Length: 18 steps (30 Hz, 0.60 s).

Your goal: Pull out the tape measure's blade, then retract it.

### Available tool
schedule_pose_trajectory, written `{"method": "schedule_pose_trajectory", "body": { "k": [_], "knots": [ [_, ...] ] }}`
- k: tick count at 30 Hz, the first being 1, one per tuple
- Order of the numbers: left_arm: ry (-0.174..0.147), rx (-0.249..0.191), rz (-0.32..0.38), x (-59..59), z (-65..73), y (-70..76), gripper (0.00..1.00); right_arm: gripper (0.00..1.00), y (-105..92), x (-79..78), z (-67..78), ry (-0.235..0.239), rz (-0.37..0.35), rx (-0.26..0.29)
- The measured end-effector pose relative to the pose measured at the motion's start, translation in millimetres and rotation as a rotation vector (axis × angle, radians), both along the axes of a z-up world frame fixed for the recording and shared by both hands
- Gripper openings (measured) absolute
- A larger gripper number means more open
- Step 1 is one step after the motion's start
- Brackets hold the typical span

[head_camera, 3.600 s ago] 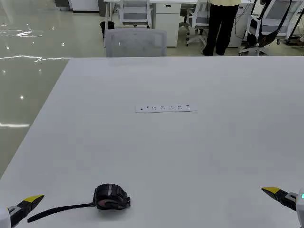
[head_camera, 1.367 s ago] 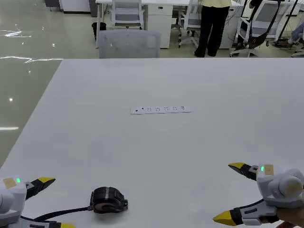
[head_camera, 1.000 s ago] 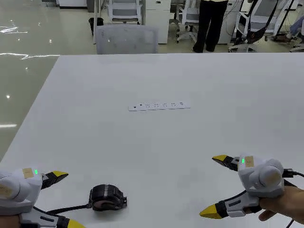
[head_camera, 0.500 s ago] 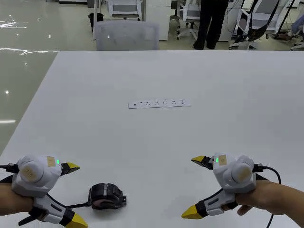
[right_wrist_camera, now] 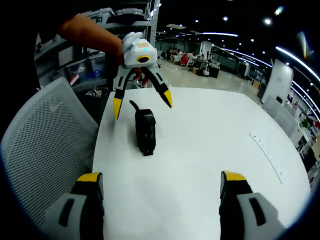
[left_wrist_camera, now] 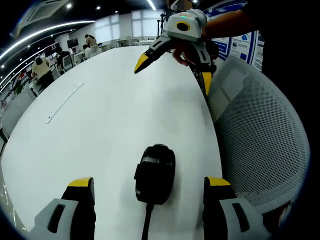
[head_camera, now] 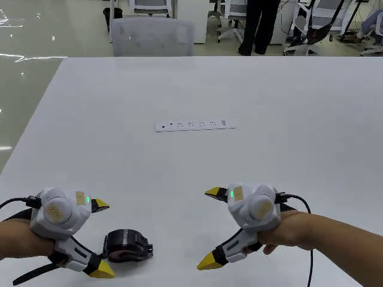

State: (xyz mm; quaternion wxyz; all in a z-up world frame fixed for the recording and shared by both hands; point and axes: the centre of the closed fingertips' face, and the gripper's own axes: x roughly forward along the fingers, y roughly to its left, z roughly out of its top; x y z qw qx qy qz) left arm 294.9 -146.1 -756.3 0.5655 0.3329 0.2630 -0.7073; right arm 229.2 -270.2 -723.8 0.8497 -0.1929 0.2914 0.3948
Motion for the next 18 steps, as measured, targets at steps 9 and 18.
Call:
{"method": "schedule_pose_trajectory", "body": {
  "k": [9,18],
  "knots": [
    [0.004,0.059,-0.038,-4.1,-14.4,-3.2,0.75,0.98,16.1,9.7,-10.9,0.016,0.014,0.010],
    [-0.003,0.116,-0.077,-8.9,-22.2,-0.1,0.45,0.94,30.8,14.7,-21.6,0.052,0.029,0.023]
  ]
}}
